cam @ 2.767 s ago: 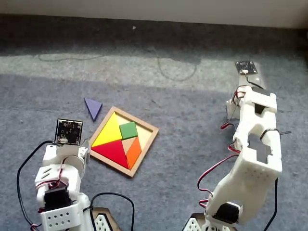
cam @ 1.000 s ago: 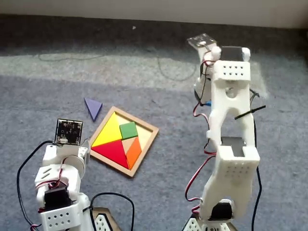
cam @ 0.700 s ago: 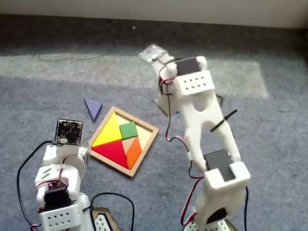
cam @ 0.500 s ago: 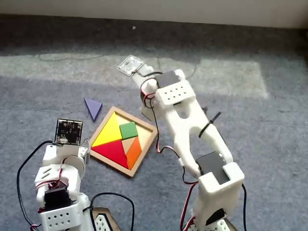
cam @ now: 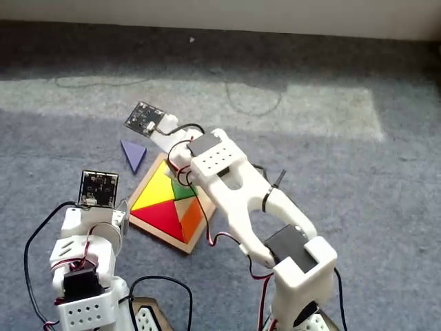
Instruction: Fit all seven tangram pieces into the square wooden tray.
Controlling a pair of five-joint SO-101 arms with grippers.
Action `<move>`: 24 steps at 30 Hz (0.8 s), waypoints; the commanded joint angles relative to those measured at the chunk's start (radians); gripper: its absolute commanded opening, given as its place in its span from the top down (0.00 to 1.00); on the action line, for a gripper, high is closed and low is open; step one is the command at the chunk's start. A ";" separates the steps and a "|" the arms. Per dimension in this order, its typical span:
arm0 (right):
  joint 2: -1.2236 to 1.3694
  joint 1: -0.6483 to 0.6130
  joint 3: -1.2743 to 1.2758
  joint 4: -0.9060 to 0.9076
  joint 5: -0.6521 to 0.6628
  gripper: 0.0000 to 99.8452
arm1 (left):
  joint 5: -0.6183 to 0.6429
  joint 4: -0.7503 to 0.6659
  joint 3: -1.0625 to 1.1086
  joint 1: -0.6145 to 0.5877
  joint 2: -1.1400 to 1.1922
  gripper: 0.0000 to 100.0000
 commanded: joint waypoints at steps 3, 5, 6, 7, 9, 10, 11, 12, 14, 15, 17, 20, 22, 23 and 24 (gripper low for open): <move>-0.021 -0.016 -0.012 -0.061 0.014 0.89 | 0.005 0.002 -0.016 -0.012 -0.013 0.77; 0.030 -0.018 -0.015 -0.061 0.014 0.89 | 0.005 0.002 -0.016 -0.012 -0.013 0.77; 0.051 -0.018 -0.015 -0.061 0.014 0.89 | 0.005 0.002 -0.016 -0.012 -0.013 0.77; 0.070 -0.018 -0.016 -0.061 0.014 0.89 | 0.005 0.002 -0.016 -0.012 -0.013 0.77; 0.090 -0.025 -0.033 -0.059 0.035 0.87 | 0.005 0.002 -0.016 -0.012 -0.013 0.77; 0.091 -0.031 -0.042 -0.059 0.034 0.84 | 0.005 0.002 -0.016 -0.012 -0.013 0.77; 0.093 -0.036 -0.044 -0.059 0.034 0.82 | 0.005 0.002 -0.016 -0.012 -0.013 0.77; 0.093 -0.038 -0.044 -0.059 0.034 0.79 | 0.005 0.002 -0.016 -0.012 -0.013 0.77; 0.093 -0.047 -0.044 -0.059 0.034 0.74 | 0.005 0.002 -0.016 -0.012 -0.013 0.77; 0.093 -0.047 -0.044 -0.059 0.034 0.72 | 0.005 0.002 -0.016 -0.012 -0.013 0.77; 0.088 -0.050 -0.044 -0.059 0.034 0.70 | 0.005 0.002 -0.016 -0.012 -0.013 0.77; 0.085 -0.056 -0.050 -0.025 0.034 0.69 | 0.005 0.002 -0.016 -0.008 -0.013 0.77; 0.084 -0.056 -0.073 0.031 0.034 0.69 | 0.005 0.002 -0.016 -0.008 -0.013 0.77; 0.079 -0.056 -0.097 0.061 0.034 0.69 | 0.005 0.002 -0.016 -0.008 -0.013 0.77; 0.068 -0.054 -0.119 0.085 0.034 0.69 | 0.005 0.002 -0.016 -0.008 -0.013 0.77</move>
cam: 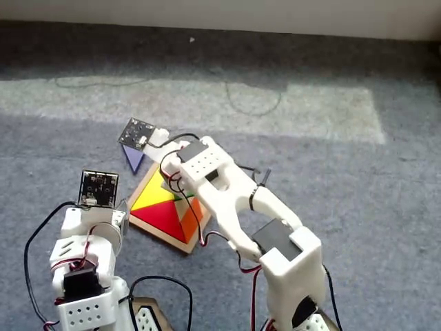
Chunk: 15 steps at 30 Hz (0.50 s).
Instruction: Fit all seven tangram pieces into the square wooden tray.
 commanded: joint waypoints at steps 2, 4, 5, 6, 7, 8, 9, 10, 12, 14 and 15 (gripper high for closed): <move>-0.070 -0.010 -0.117 0.104 0.012 0.69 | 0.005 0.002 -0.016 -0.008 -0.013 0.77; -0.104 0.002 -0.127 0.134 0.012 0.69 | 0.005 0.002 -0.016 -0.008 -0.013 0.77; -0.120 0.008 -0.127 0.142 0.011 0.69 | 0.005 0.002 -0.016 -0.008 -0.013 0.77; -0.140 0.012 -0.125 0.143 0.011 0.69 | 0.005 0.002 -0.016 -0.008 -0.013 0.77; -0.157 0.024 -0.125 0.143 0.011 0.69 | 0.005 0.002 -0.016 -0.008 -0.013 0.77; -0.171 0.038 -0.125 0.143 0.011 0.71 | 0.005 0.002 -0.016 -0.008 -0.013 0.77; -0.179 0.050 -0.124 0.143 0.011 0.74 | 0.005 0.002 -0.016 -0.008 -0.013 0.77; -0.182 0.062 -0.124 0.143 0.011 0.78 | 0.005 0.002 -0.016 -0.008 -0.013 0.77; -0.180 0.093 -0.124 0.140 0.009 0.85 | 0.005 0.002 -0.016 -0.008 -0.013 0.77; -0.173 0.110 -0.122 0.137 -0.006 0.91 | 0.005 0.002 -0.016 -0.008 -0.013 0.77; -0.160 0.116 -0.122 0.137 -0.021 0.93 | 0.005 0.002 -0.016 -0.007 -0.013 0.77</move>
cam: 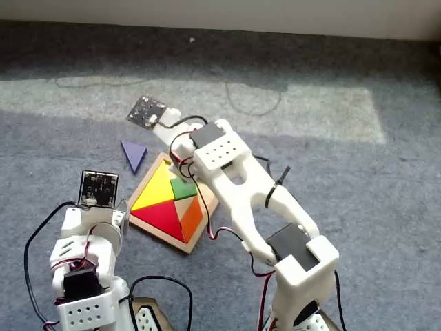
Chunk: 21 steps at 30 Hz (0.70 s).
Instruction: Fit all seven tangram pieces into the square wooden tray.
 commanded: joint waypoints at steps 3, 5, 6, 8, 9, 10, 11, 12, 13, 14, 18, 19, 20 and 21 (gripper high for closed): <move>0.024 0.058 -0.064 0.001 -0.031 0.95 | 0.005 0.002 -0.016 -0.007 -0.013 0.77; 0.076 0.059 -0.064 -0.028 -0.031 0.95 | 0.005 0.002 -0.016 -0.007 -0.013 0.77; 0.099 0.059 -0.065 -0.041 -0.031 0.95 | 0.005 0.002 -0.016 -0.007 -0.013 0.77; 0.130 0.054 -0.065 -0.051 -0.031 0.95 | 0.005 0.002 -0.016 -0.007 -0.013 0.77; 0.137 0.053 -0.065 -0.051 -0.031 0.95 | 0.005 0.002 -0.016 -0.007 -0.013 0.77; 0.143 0.051 -0.065 -0.051 -0.031 0.95 | 0.005 0.002 -0.016 -0.007 -0.013 0.77; 0.145 0.045 -0.065 -0.053 -0.032 0.95 | 0.005 0.002 -0.016 -0.007 -0.013 0.77; 0.145 0.042 -0.065 -0.053 -0.032 0.95 | 0.005 0.002 -0.016 -0.007 -0.013 0.77; 0.148 0.039 -0.065 -0.053 -0.032 0.95 | 0.005 0.002 -0.016 -0.007 -0.013 0.77; 0.148 0.035 -0.065 -0.054 -0.032 0.95 | 0.005 0.002 -0.016 -0.007 -0.013 0.77; 0.150 0.004 -0.065 -0.054 -0.037 0.95 | 0.005 0.002 -0.016 -0.007 -0.013 0.77; 0.150 -0.004 -0.065 -0.054 -0.037 0.95 | 0.005 0.002 -0.016 -0.007 -0.013 0.77; 0.150 -0.012 -0.067 -0.056 -0.035 0.95 | 0.005 0.002 -0.016 -0.007 -0.013 0.77; 0.150 -0.019 -0.067 -0.065 -0.035 0.95 | 0.005 0.002 -0.016 -0.007 -0.013 0.77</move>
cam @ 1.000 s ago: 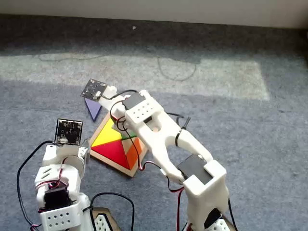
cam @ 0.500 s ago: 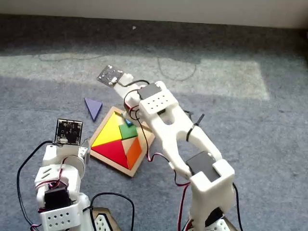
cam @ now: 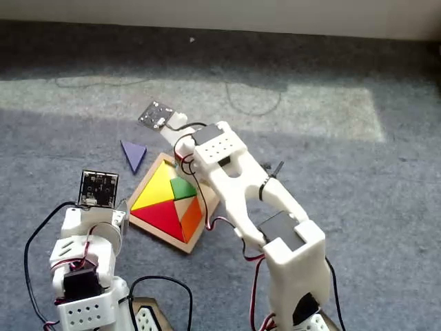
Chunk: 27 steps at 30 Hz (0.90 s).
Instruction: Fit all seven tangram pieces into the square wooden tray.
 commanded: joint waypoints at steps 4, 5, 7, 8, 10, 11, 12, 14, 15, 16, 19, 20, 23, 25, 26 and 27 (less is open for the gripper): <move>-0.010 -0.045 -0.035 -0.059 -0.008 0.95 | 0.003 0.002 -0.016 -0.007 -0.013 0.77; -0.013 -0.045 -0.035 -0.058 -0.009 0.95 | 0.003 0.002 -0.016 -0.007 -0.013 0.77; -0.019 -0.038 -0.039 -0.047 -0.009 0.96 | 0.003 0.002 -0.016 -0.007 -0.013 0.77; -0.025 -0.036 -0.039 -0.031 -0.009 0.96 | 0.003 0.002 -0.016 -0.007 -0.013 0.77; -0.053 -0.033 -0.039 -0.012 -0.009 0.96 | 0.003 0.002 -0.016 -0.007 -0.013 0.77; -0.068 -0.031 -0.039 -0.005 -0.011 0.96 | 0.003 0.002 -0.016 -0.007 -0.013 0.77; -0.087 -0.028 -0.036 -0.008 -0.011 0.96 | 0.003 0.002 -0.016 -0.007 -0.013 0.77; -0.113 -0.012 -0.035 -0.015 -0.011 0.96 | 0.003 0.002 -0.016 -0.007 -0.013 0.77; -0.117 -0.001 -0.036 -0.016 -0.012 0.96 | 0.003 0.002 -0.016 -0.007 -0.013 0.77; -0.117 0.010 -0.039 -0.016 -0.015 0.96 | 0.003 0.002 -0.016 -0.007 -0.013 0.77; -0.113 0.036 -0.041 -0.071 -0.106 0.94 | 0.003 0.002 -0.016 -0.007 -0.013 0.77; -0.111 0.041 -0.041 -0.088 -0.137 0.91 | 0.003 0.002 -0.016 -0.007 -0.013 0.77; -0.111 0.041 -0.036 -0.097 -0.187 0.78 | 0.003 0.002 -0.016 -0.007 -0.013 0.77; -0.111 0.035 -0.035 -0.097 -0.196 0.70 | 0.003 0.002 -0.016 -0.007 -0.013 0.77; -0.110 0.024 -0.035 -0.097 -0.198 0.69 | 0.003 0.002 -0.016 -0.007 -0.013 0.77; -0.104 0.015 -0.036 -0.099 -0.198 0.68 | 0.003 0.002 -0.016 -0.007 -0.013 0.77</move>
